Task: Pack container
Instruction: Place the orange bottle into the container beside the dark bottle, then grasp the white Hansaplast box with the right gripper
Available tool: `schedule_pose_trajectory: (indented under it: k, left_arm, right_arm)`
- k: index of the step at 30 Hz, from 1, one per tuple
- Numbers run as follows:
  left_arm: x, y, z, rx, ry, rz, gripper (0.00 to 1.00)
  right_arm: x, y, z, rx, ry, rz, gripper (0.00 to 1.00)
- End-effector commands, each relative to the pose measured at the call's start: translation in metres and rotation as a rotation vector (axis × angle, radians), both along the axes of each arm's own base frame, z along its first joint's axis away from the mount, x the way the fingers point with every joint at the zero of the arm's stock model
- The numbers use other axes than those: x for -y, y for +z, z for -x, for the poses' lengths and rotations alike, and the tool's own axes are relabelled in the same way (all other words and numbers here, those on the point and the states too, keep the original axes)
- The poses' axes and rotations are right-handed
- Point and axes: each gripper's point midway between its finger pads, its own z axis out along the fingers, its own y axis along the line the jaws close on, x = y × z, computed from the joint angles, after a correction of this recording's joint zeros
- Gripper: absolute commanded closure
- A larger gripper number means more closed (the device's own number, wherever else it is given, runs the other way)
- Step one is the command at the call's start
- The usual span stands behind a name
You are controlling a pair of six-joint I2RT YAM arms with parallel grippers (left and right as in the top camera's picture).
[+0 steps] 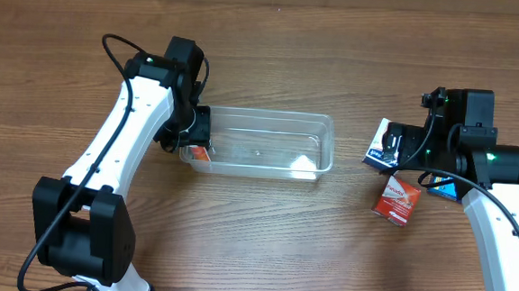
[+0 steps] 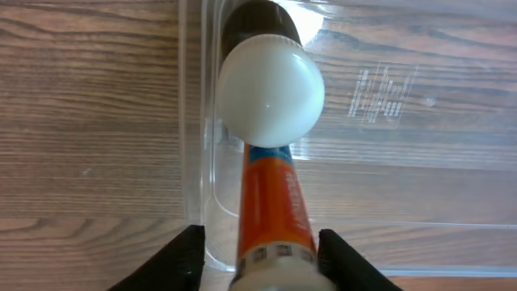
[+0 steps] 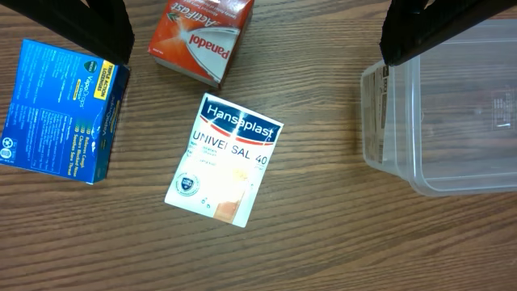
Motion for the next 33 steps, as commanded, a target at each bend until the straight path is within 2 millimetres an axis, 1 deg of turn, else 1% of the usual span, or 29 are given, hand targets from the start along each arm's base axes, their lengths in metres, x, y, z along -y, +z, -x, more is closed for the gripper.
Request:
schedule_pose_trajectory:
  k: [1, 6, 9, 12, 14, 15, 16, 18, 20, 21, 23, 24, 25, 26, 27, 28, 29, 31, 33]
  left_arm:
    - [0.001, -0.005, 0.002, -0.017, -0.004, -0.004, 0.5]
    - [0.002, -0.002, 0.001, -0.013, -0.003, -0.002, 0.53]
    - [0.003, 0.014, -0.005, 0.022, -0.003, 0.006, 0.52]
    - [0.006, 0.048, -0.017, 0.123, -0.009, 0.028, 0.5]
    - [0.008, 0.08, -0.025, 0.224, -0.024, 0.048, 0.49]
    - [0.008, 0.099, -0.028, 0.283, -0.031, 0.058, 0.47]
    - [0.008, 0.117, -0.029, 0.336, -0.039, 0.067, 0.47]
    - [0.005, 0.145, -0.027, 0.424, -0.05, 0.074, 0.45]
    - [-0.003, 0.163, -0.024, 0.49, -0.036, 0.055, 0.38]
    - [-0.007, 0.17, -0.023, 0.515, -0.028, 0.041, 0.35]
    - [-0.017, 0.182, -0.017, 0.557, -0.006, 0.009, 0.29]
    - [-0.02, 0.186, -0.015, 0.569, -0.001, 0.004, 0.24]
    - [-0.021, 0.188, -0.015, 0.574, 0.003, 0.005, 0.16]
    - [-0.022, 0.189, -0.014, 0.576, 0.009, 0.006, 0.11]
    - [-0.022, 0.189, -0.014, 0.575, 0.009, 0.006, 0.09]
    - [-0.022, 0.188, -0.013, 0.572, 0.01, 0.006, 0.03]
    - [-0.022, 0.188, -0.013, 0.569, 0.01, 0.005, 0.0]
    - [-0.022, 0.188, -0.012, 0.568, 0.01, 0.005, 0.0]
    - [-0.022, 0.188, -0.013, 0.568, 0.01, 0.005, 0.0]
  right_arm:
    - [0.0, 0.015, -0.007, 0.045, -0.005, -0.004, 0.0]
    - [0.0, 0.015, -0.006, 0.044, -0.005, -0.004, 0.0]
    - [0.0, 0.015, -0.006, 0.043, -0.005, -0.004, 0.0]
    - [0.0, 0.015, -0.006, 0.04, -0.023, -0.015, 0.0]
    - [0.0, 0.016, -0.006, 0.044, -0.028, -0.016, 0.0]
    - [0.001, 0.02, -0.008, 0.054, -0.029, -0.016, 0.0]
    - [0.002, 0.026, -0.011, 0.068, -0.045, -0.012, 0.0]
    - [0.015, 0.039, -0.016, 0.102, -0.127, 0.02, 0.0]
    - [0.023, 0.045, -0.023, 0.124, -0.182, 0.04, 0.0]
    - [0.024, 0.044, -0.026, 0.119, -0.193, 0.04, 0.0]
    - [0.024, 0.025, -0.034, 0.059, -0.211, 0.033, 0.0]
    - [0.023, 0.01, -0.037, 0.012, -0.21, 0.033, 0.0]
    - [0.022, -0.007, -0.04, -0.042, -0.223, 0.028, 0.0]
    - [0.023, -0.02, -0.042, -0.08, -0.236, 0.026, 0.0]
    - [0.023, -0.038, -0.044, -0.131, -0.257, 0.022, 0.0]
    - [0.024, -0.052, -0.046, -0.17, -0.28, 0.018, 0.0]
    - [0.025, -0.06, -0.047, -0.193, -0.29, 0.017, 0.0]
    - [0.027, -0.086, -0.048, -0.261, -0.303, 0.015, 0.0]
    - [0.027, -0.102, -0.049, -0.302, -0.303, 0.02, 0.0]
